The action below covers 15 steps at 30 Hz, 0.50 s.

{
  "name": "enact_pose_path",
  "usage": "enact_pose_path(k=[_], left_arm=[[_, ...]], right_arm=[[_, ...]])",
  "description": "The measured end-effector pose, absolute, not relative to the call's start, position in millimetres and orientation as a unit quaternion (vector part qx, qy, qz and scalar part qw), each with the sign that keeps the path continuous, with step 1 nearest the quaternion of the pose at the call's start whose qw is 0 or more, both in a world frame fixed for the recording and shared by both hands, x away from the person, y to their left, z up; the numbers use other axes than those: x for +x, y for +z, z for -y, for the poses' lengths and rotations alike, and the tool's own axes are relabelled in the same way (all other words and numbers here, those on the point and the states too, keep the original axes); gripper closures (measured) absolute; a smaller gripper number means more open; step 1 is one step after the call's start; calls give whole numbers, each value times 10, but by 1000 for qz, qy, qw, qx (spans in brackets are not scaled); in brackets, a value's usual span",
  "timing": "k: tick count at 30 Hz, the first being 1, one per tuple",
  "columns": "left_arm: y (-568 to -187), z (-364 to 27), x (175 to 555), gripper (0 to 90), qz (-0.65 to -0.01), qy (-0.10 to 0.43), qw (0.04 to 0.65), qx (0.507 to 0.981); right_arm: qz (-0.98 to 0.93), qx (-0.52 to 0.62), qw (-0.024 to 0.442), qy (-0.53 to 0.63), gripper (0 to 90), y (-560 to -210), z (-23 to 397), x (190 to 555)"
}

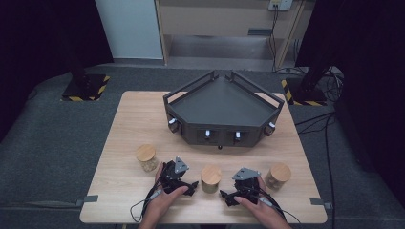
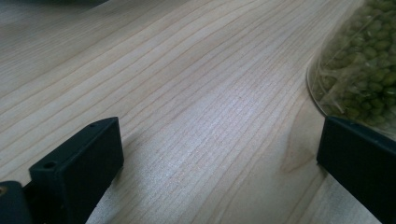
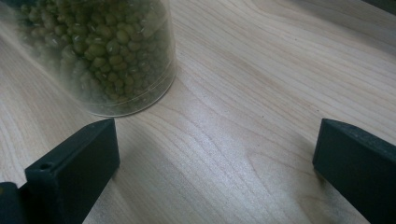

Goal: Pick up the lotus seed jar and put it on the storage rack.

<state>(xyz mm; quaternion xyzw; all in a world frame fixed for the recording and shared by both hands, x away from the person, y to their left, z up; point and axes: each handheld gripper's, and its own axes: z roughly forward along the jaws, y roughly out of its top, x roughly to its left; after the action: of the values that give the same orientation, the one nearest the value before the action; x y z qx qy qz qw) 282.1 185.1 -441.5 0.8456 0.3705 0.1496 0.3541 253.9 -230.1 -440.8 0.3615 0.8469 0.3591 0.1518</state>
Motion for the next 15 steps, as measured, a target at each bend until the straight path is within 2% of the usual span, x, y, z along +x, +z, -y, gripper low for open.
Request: enact_pose_path(k=[13, 15], left_arm=[[-4404, -1849, 2826, 0, -370, 148, 354, 846], [-4395, -1856, 2826, 23, -369, 147, 355, 846]], right_arm=[[-846, 363, 152, 359, 5, -4408, 2298, 2535], [-846, 363, 153, 359, 5, -4408, 2298, 2534]])
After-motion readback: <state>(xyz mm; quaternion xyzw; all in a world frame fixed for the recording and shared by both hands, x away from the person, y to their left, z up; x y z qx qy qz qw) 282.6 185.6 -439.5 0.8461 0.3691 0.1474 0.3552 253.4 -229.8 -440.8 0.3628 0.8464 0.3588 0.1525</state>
